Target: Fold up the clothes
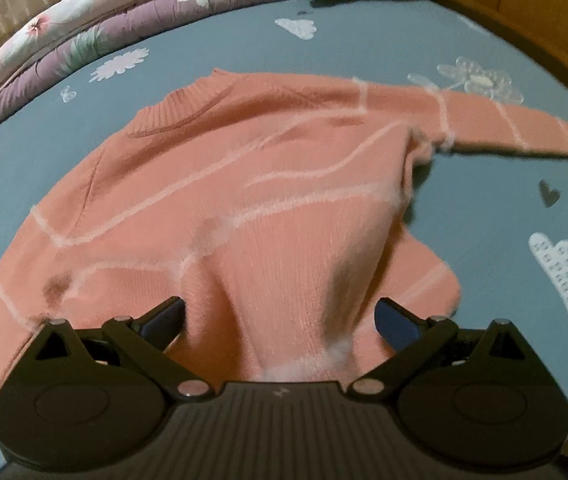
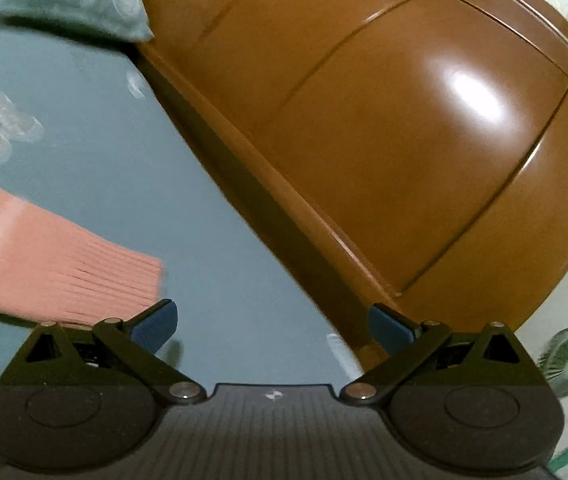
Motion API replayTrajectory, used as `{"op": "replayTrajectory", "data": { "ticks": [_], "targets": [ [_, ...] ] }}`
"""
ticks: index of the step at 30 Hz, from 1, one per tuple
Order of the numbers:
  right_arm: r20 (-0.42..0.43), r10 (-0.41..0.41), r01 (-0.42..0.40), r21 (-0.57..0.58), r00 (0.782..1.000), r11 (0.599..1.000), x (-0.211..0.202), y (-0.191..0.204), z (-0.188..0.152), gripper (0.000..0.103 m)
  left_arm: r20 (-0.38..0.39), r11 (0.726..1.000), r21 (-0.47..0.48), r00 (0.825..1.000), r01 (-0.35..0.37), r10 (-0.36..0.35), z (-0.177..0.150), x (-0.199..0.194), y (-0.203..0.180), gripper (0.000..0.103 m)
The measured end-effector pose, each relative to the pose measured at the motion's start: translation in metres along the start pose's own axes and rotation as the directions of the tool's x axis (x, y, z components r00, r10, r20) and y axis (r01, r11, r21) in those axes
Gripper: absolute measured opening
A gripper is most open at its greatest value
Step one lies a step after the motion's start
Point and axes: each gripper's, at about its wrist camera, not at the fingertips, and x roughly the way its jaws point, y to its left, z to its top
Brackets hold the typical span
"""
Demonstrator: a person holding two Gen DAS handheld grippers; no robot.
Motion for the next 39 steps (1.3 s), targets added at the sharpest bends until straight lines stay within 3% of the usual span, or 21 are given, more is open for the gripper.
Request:
{"op": "replayTrajectory", "data": {
  "ticks": [4, 7, 11, 14, 22, 26, 30, 36, 37, 39],
  "targets": [
    [0.053, 0.215, -0.218, 0.068, 0.975, 0.974, -0.038, 0.015, 0.011, 0.103, 0.054, 1.000, -0.004, 0.998, 0.024, -0.024, 0.006, -0.017, 0.008, 0.100],
    [0.081, 0.387, -0.393, 0.079, 0.919, 0.916, -0.065, 0.045, 0.023, 0.103, 0.088, 1.000, -0.012, 0.996, 0.017, -0.016, 0.010, -0.026, 0.019, 0.100],
    [0.110, 0.604, -0.612, 0.062, 0.789, 0.788, -0.101, 0.103, 0.044, 0.103, 0.110, 0.998, -0.056, 0.994, 0.014, -0.007, 0.011, -0.029, 0.045, 0.100],
    [0.135, 0.724, -0.733, 0.025, 0.677, 0.680, -0.132, 0.140, 0.063, 0.103, 0.112, 0.995, -0.104, 0.994, 0.012, 0.000, 0.009, -0.026, 0.067, 0.100],
    [0.138, 0.912, -0.912, -0.087, 0.387, 0.400, -0.194, 0.219, 0.143, 0.103, 0.115, 0.970, -0.239, 0.993, 0.046, -0.018, 0.003, 0.000, 0.119, 0.100],
    [0.049, 0.955, -0.942, -0.152, 0.294, 0.298, -0.205, 0.279, 0.176, 0.103, 0.115, 0.959, -0.278, 0.993, 0.061, -0.029, 0.005, 0.019, 0.133, 0.100],
    [-0.082, 0.963, -0.951, -0.198, 0.258, 0.238, -0.203, 0.336, 0.183, 0.103, 0.094, 0.946, -0.314, 0.994, 0.083, -0.056, 0.004, 0.044, 0.142, 0.100],
    [-0.229, 0.937, -0.961, -0.155, 0.262, 0.231, -0.187, 0.366, 0.146, 0.103, 0.019, 0.945, -0.312, 0.995, 0.102, -0.101, -0.017, 0.064, 0.137, 0.102],
    [-0.235, 0.933, -0.957, -0.166, 0.272, 0.237, -0.188, 0.367, 0.139, 0.103, 0.016, 0.949, -0.299, 0.995, 0.101, -0.101, -0.020, 0.062, 0.135, 0.102],
    [-0.219, 0.920, -0.933, -0.236, 0.325, 0.273, -0.198, 0.365, 0.127, 0.103, 0.018, 0.946, -0.304, 0.993, 0.113, -0.113, -0.018, 0.058, 0.137, 0.102]
  ]
}}
